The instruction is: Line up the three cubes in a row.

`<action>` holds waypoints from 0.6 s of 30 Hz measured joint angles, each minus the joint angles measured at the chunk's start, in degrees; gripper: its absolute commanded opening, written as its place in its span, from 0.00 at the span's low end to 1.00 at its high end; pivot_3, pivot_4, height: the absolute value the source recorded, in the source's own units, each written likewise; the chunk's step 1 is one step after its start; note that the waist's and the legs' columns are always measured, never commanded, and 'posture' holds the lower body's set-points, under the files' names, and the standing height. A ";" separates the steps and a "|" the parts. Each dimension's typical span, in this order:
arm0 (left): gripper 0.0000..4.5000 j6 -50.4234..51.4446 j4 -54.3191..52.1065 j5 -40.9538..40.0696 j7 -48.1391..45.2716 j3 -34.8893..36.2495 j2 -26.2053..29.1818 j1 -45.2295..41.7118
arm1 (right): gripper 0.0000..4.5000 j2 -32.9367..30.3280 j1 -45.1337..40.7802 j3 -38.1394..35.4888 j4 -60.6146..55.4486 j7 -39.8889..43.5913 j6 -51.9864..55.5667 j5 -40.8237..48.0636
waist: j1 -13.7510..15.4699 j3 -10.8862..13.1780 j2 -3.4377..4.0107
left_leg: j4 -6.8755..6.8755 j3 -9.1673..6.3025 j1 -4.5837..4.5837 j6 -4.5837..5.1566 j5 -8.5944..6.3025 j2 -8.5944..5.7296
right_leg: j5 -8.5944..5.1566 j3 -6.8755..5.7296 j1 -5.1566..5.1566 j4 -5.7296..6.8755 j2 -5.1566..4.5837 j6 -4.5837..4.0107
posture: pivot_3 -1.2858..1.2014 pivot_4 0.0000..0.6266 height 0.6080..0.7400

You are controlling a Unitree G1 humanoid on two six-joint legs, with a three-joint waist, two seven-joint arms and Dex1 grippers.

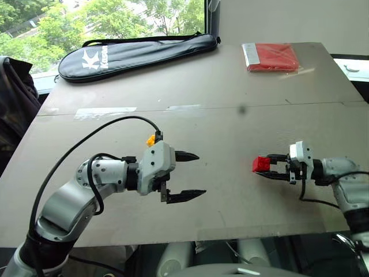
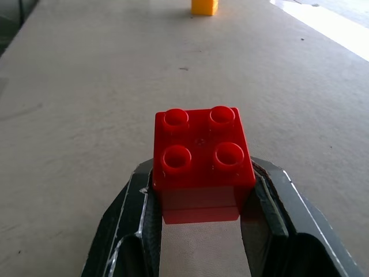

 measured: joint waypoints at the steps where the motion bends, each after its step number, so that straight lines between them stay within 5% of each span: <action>1: 1.00 -0.11 -0.28 0.24 0.42 -0.01 -0.02 0.61 | 0.29 -0.02 -4.20 3.28 5.09 1.26 -2.24 1.90 | -0.19 0.01 -0.01 | 0.00 -0.01 0.00 -0.02 0.00 0.03 | 0.01 -0.01 -0.01 -0.01 0.02 -0.02 | 0.52 0.24 0.94; 9: 1.00 -0.21 -2.09 1.34 2.82 1.14 0.03 3.97 | 0.29 -2.35 -15.69 20.44 18.63 1.98 -10.08 9.58 | -0.34 0.01 -0.01 | -0.05 -0.05 -0.12 -0.05 0.00 0.02 | 0.03 -0.02 -0.13 -0.07 -0.03 -0.04 | 0.52 0.24 0.94; 18: 1.00 -0.26 -3.30 1.71 4.33 1.64 -0.13 4.97 | 0.29 -3.73 -19.09 30.25 22.61 2.06 -15.83 12.28 | -0.37 0.01 0.00 | -0.04 -0.04 -0.11 -0.05 0.00 0.03 | 0.04 -0.01 -0.17 0.01 0.00 -0.07 | 0.52 0.24 0.94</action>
